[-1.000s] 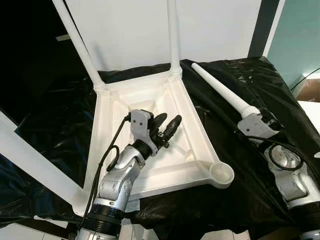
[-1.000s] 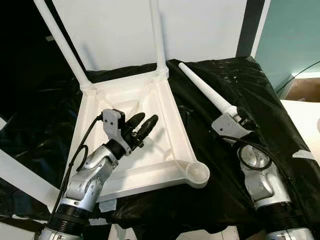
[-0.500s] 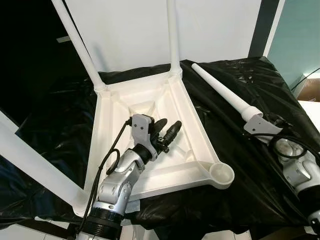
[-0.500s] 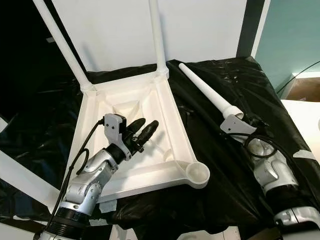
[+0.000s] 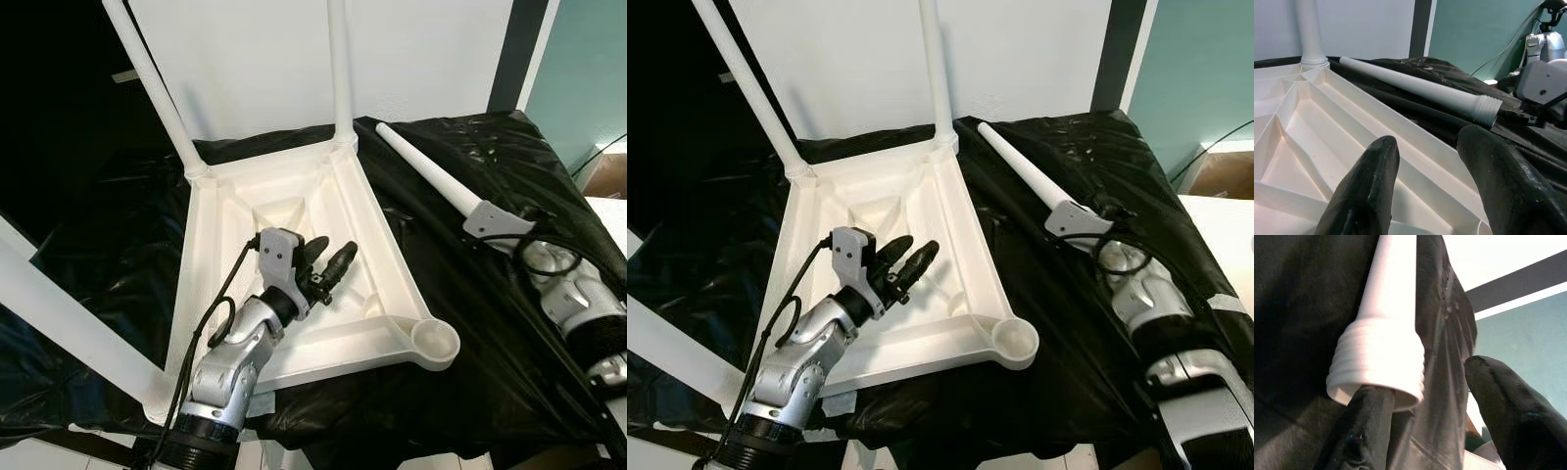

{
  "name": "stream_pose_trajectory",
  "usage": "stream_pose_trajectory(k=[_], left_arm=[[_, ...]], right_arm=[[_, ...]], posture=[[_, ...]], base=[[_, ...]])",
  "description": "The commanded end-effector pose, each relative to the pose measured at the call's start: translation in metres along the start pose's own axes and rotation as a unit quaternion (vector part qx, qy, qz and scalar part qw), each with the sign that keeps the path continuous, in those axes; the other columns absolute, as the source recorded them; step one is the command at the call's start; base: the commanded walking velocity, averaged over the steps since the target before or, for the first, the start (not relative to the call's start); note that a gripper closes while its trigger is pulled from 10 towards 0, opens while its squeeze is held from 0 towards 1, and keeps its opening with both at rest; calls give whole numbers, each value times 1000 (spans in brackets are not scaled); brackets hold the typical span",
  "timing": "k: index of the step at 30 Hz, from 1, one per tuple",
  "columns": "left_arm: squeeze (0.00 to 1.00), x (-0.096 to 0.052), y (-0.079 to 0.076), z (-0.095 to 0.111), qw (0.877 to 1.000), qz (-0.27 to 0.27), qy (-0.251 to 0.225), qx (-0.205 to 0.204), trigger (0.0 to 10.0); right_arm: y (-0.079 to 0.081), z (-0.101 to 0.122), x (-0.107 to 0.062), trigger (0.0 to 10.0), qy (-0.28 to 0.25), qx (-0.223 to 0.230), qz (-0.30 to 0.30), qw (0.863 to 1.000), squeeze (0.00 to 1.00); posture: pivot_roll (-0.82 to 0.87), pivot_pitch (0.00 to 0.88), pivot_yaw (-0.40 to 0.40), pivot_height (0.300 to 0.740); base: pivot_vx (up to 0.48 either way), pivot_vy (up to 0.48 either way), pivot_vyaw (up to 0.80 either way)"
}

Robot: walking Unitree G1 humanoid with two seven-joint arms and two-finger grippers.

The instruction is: Building children table

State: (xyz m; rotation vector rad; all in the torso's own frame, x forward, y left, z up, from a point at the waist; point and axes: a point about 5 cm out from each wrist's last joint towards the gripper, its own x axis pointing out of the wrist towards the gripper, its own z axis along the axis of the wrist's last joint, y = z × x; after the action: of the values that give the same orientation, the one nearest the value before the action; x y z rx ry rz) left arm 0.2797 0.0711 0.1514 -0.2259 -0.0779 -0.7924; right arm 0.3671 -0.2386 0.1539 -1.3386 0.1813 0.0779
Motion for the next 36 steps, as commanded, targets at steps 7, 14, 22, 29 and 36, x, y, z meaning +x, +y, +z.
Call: stream_pose_trajectory(k=[7,14,22,29,36], left_arm=[[0,-5,2,0,1000,1,9,7,10000],[0,-9,2,-1,1000,7,10,7,10000],[0,-2,4,3,999,5,-11,-31,10000],[0,1,7,5,996,8,-28,-81,10000],[0,5,7,8,985,-12,-54,-164,10000]], right_arm=[[32,16,10,0,-18,1,45,999,0],[60,19,6,0,-8,46,29,998,0],[39,33,-8,0,-50,69,-222,971,0],[39,43,-31,0,-95,44,-320,941,0],[43,71,-78,0,-236,-22,-382,893,0]], posture=[[11,0,125,740],[17,0,127,740],[-20,0,134,740],[-42,0,139,740],[-85,0,139,740]], base=[[0,0,0],[0,0,0],[0,0,0],[0,0,0],[0,0,0]])
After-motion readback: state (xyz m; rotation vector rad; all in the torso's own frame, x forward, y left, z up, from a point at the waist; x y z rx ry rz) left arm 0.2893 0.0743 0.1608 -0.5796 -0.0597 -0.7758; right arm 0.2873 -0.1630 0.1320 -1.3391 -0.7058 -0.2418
